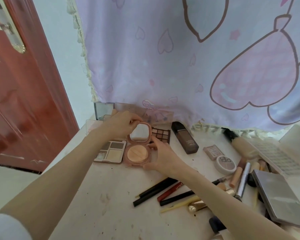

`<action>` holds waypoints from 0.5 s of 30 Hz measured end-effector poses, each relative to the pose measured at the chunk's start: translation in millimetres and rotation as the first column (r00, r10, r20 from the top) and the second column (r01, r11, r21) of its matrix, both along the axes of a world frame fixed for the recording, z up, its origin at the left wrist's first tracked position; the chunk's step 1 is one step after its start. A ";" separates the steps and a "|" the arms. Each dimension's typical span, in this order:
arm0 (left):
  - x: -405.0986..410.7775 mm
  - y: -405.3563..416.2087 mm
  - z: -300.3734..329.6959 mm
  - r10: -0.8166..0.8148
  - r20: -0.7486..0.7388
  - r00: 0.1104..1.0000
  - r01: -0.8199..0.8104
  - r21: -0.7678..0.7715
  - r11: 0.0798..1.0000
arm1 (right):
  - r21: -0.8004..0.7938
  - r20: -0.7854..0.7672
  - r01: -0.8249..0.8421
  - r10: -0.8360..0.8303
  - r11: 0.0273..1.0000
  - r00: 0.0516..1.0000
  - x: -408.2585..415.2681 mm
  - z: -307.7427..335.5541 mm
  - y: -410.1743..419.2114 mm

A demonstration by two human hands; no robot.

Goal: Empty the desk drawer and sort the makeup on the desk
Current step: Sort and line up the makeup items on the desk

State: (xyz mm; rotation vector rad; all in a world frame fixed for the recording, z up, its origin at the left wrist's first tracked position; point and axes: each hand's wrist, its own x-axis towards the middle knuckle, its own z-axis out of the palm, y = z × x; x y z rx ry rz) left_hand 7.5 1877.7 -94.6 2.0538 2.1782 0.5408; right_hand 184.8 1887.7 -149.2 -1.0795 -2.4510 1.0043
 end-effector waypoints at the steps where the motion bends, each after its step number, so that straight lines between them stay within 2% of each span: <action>1: 0.7 2.5 -2.5 0.008 0.005 1.000 -0.008 0.010 1.000 | 0.006 -0.002 0.001 -0.001 1.000 1.000 0.1 -0.6 -0.3; 10: 3.1 -4.1 -26.6 0.102 -0.009 0.995 -0.095 0.295 0.951 | 0.113 -0.042 0.023 -0.019 0.993 0.999 0.3 4.7 -8.1; 15: 6.4 -13.3 -27.8 0.070 -0.084 0.994 -0.048 0.244 0.969 | 0.129 -0.014 0.061 -0.059 0.990 0.998 -5.0 -1.3 -9.0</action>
